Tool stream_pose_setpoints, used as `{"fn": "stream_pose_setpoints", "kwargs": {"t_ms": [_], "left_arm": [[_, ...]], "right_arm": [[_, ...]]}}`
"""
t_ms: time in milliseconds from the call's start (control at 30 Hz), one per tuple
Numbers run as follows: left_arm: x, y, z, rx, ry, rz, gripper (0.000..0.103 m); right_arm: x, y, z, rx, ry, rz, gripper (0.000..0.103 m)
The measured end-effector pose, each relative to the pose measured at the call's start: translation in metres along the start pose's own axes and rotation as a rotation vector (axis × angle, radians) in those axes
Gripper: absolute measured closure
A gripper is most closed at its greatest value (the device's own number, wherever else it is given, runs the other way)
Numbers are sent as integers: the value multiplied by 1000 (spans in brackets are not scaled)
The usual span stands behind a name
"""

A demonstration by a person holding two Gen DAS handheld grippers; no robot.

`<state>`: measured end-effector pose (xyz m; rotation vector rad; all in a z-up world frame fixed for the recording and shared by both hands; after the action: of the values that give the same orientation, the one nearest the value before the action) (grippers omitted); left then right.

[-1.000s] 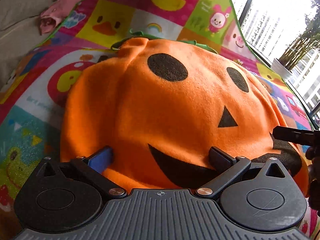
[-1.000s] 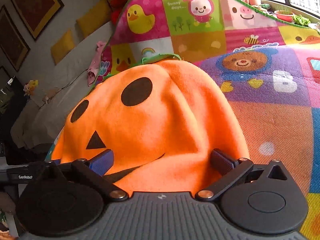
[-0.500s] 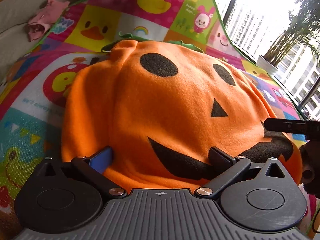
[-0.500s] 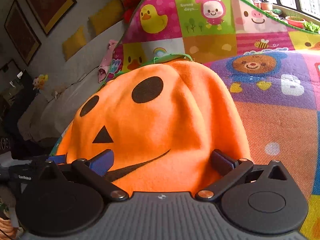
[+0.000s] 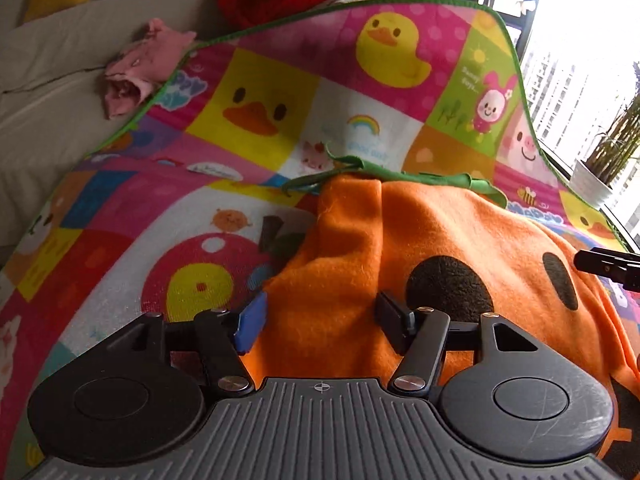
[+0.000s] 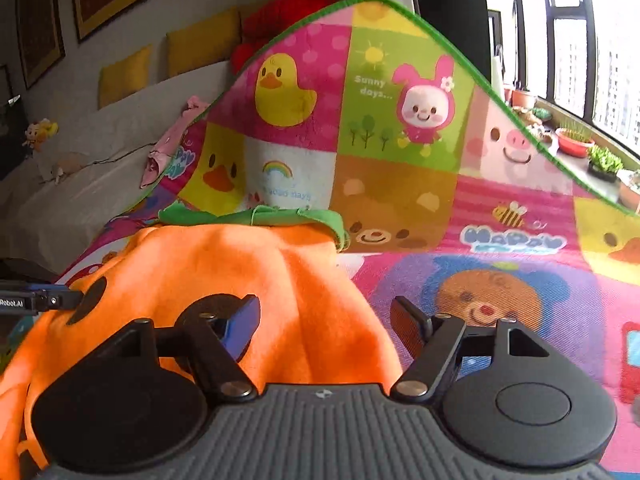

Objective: Fold clothes

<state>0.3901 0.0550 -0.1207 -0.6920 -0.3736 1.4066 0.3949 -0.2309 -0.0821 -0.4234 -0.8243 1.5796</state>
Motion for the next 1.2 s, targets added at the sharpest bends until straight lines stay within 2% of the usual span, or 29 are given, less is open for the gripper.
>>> {"fn": "stream_pose_setpoints", "kwargs": {"t_ms": [100, 133, 200, 400, 700, 767, 833, 900, 1000, 1033, 1100, 1200], "left_arm": [[-4, 8, 0, 23, -13, -26, 39], [-4, 11, 1, 38, -7, -22, 44], [-9, 20, 4, 67, 17, -18, 52], [-27, 52, 25, 102, 54, -66, 56], [-55, 115, 75, 161, 108, -161, 56], [-62, 130, 87, 182, 129, -184, 53], [-68, 142, 97, 194, 148, -219, 46], [-71, 148, 105, 214, 164, -239, 42], [-66, 131, 115, 209, 212, -177, 33], [-63, 118, 118, 177, 212, -160, 27], [-58, 86, 121, 96, 199, -134, 22], [-53, 39, 116, -11, 182, -69, 22]], "right_arm": [[5, 19, -18, 55, -27, 16, 30], [8, 23, -17, 48, -29, 31, 30], [13, 30, -12, 39, -41, 55, 30], [35, 59, 14, 60, -73, 135, 30], [42, 106, 61, 91, -43, 220, 30], [40, 116, 73, 95, -31, 230, 30], [39, 125, 84, 104, -15, 244, 27], [36, 129, 95, 112, 10, 254, 24], [31, 113, 112, 73, 64, 275, 24], [31, 102, 119, 43, 76, 284, 24], [31, 72, 129, -19, 86, 282, 24], [37, 23, 129, -78, 60, 251, 24]]}}
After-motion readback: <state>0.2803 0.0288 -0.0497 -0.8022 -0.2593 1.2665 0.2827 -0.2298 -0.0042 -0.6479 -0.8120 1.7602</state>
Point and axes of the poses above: each gripper's, at about its wrist camera, not at the fingertips, and z roughly against the way its jaws point, x to its left, y to its underside, the point moved 9 cm from there along -z, roughly the way its jaws point, and after that the axes turned 5 degrees about x, right-handed, at the moved point
